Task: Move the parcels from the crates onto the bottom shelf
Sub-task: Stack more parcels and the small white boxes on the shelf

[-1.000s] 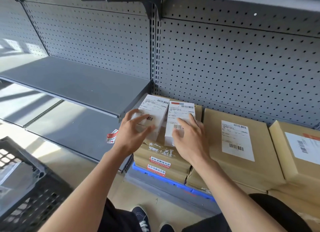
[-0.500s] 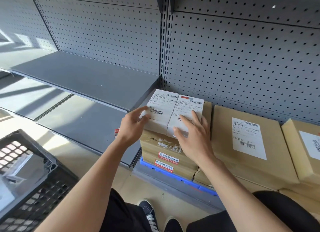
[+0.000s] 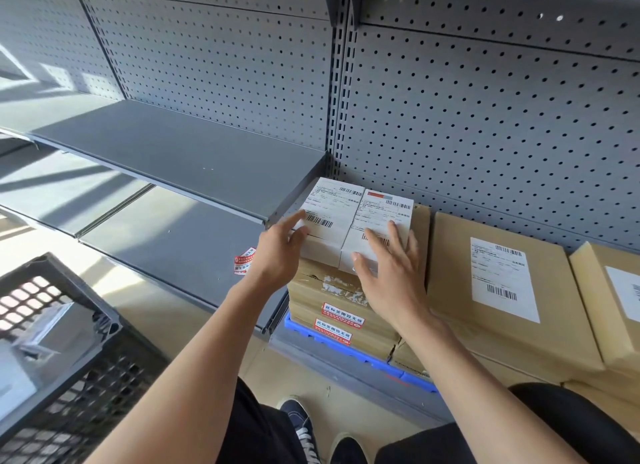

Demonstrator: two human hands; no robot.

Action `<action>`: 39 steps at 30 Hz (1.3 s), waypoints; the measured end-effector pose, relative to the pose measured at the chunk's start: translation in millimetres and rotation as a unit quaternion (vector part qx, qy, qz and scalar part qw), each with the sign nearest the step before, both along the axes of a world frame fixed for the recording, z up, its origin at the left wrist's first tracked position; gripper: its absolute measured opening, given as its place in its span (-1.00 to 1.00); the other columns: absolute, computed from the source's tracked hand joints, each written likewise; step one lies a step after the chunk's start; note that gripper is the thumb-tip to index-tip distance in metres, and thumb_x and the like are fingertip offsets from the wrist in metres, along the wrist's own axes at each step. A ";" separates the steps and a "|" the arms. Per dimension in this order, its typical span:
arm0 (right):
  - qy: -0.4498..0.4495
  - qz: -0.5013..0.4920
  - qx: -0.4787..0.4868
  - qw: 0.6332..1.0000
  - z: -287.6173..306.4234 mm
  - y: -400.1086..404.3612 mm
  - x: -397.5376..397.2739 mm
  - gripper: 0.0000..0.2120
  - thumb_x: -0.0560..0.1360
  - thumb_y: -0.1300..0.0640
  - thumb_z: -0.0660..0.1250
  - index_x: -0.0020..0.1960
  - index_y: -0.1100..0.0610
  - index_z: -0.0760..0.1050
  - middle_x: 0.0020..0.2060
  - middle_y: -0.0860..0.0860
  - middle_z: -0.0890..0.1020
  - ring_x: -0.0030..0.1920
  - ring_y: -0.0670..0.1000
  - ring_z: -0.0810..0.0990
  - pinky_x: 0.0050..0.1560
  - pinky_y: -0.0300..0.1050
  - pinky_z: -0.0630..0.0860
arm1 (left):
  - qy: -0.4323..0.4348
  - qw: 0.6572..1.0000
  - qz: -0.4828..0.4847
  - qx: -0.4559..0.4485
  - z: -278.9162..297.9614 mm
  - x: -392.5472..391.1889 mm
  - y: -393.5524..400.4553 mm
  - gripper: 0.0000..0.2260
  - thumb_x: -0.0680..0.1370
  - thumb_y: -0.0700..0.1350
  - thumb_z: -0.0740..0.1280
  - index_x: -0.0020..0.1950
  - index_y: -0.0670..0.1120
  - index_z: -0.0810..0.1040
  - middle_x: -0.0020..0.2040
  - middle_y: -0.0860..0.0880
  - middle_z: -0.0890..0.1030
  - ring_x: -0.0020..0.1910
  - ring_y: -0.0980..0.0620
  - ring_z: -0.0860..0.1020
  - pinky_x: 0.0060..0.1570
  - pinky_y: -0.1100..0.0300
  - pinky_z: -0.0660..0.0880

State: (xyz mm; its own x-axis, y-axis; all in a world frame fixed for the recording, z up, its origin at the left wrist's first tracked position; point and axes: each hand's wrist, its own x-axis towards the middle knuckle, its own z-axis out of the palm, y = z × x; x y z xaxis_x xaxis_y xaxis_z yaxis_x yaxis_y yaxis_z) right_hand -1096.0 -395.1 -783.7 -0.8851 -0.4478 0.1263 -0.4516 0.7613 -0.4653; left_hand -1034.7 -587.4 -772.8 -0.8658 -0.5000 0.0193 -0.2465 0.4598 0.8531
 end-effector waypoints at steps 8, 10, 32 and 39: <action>0.060 0.020 0.046 0.997 -2.5 -1.5 -1.1 -0.45 0.65 -0.20 0.02 0.57 0.00 0.23 0.61 0.04 0.11 0.61 0.10 -0.13 0.56 0.14 0.08 | 0.014 0.995 -0.029 -0.092 -4.2 -1.5 2.0 -0.67 0.71 -0.04 0.18 0.47 0.03 0.49 0.53 -0.07 0.36 0.42 -0.13 0.41 0.32 0.01 0.45; 0.057 0.022 0.059 0.996 -1.5 -1.2 -1.6 -0.46 0.65 -0.19 0.00 0.57 -0.02 0.20 0.61 0.04 0.10 0.61 0.10 -0.13 0.54 0.18 0.13 | 0.007 0.994 -0.025 -0.107 -4.8 -1.9 3.0 -0.67 0.71 -0.02 0.19 0.48 0.05 0.48 0.54 -0.07 0.35 0.44 -0.12 0.38 0.34 -0.02 0.44; 0.117 0.173 0.049 0.977 70.4 -78.2 50.0 -0.62 0.62 0.04 0.22 0.41 0.07 0.44 0.33 0.03 0.54 0.34 0.12 0.44 0.29 0.10 0.45 | -0.125 0.938 0.071 -0.314 36.2 102.5 -19.4 -0.63 0.69 0.09 0.14 0.48 0.10 0.43 0.42 0.05 0.52 0.42 -0.06 0.41 0.28 -0.02 0.38; 0.110 0.293 0.053 0.948 67.2 -165.2 115.3 -0.59 0.59 0.03 0.24 0.42 0.07 0.45 0.31 0.05 0.56 0.31 0.16 0.48 0.29 0.08 0.44 | -0.173 0.919 0.152 -0.319 41.0 202.2 -78.2 -0.61 0.68 0.10 0.17 0.49 0.07 0.44 0.43 0.00 0.52 0.38 -0.09 0.47 0.33 -0.10 0.45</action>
State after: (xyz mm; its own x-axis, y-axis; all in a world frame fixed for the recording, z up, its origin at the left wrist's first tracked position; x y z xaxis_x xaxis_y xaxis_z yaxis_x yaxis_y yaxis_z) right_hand -980.7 -560.3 -716.5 -0.4389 -0.8746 0.2061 -0.8882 0.3876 -0.2467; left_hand -832.5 -665.6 -731.8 -0.6971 -0.7025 0.1432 -0.6523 0.7044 0.2798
